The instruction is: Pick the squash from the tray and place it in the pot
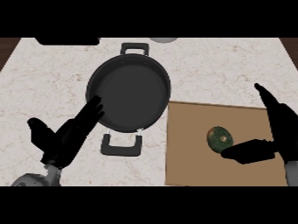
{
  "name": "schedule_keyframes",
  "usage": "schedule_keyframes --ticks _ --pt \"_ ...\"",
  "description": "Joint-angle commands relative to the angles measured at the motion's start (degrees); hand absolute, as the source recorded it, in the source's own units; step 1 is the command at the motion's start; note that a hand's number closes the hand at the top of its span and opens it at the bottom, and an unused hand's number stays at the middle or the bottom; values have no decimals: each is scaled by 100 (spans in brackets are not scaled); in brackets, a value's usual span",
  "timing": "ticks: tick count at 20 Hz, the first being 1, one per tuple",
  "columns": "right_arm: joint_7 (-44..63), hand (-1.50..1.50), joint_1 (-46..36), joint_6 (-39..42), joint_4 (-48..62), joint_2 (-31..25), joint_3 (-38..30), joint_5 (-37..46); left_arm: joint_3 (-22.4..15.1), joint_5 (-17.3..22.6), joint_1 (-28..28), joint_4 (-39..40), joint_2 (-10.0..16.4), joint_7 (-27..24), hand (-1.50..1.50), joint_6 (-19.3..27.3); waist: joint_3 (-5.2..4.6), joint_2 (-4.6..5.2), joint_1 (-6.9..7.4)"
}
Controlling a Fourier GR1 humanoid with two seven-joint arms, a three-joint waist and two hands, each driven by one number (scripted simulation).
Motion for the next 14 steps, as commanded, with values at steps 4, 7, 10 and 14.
schedule_keyframes --ticks 4,7,10,14 --pt "887 -150 -152 12 450 794 222 464 -15 -126 205 -410 -84 192 0 89 9 3 37" --pt "440 -150 -100 64 1011 898 133 652 183 -133 -25 25 -111 33 0 -96 9 19 4" --pt "584 -150 247 214 741 916 294 986 110 -186 387 -102 -93 -153 0 -229 8 2 0" --pt "932 -150 175 301 1175 1196 602 1596 298 18 214 -38 -107 -42 0 -314 3 10 11"
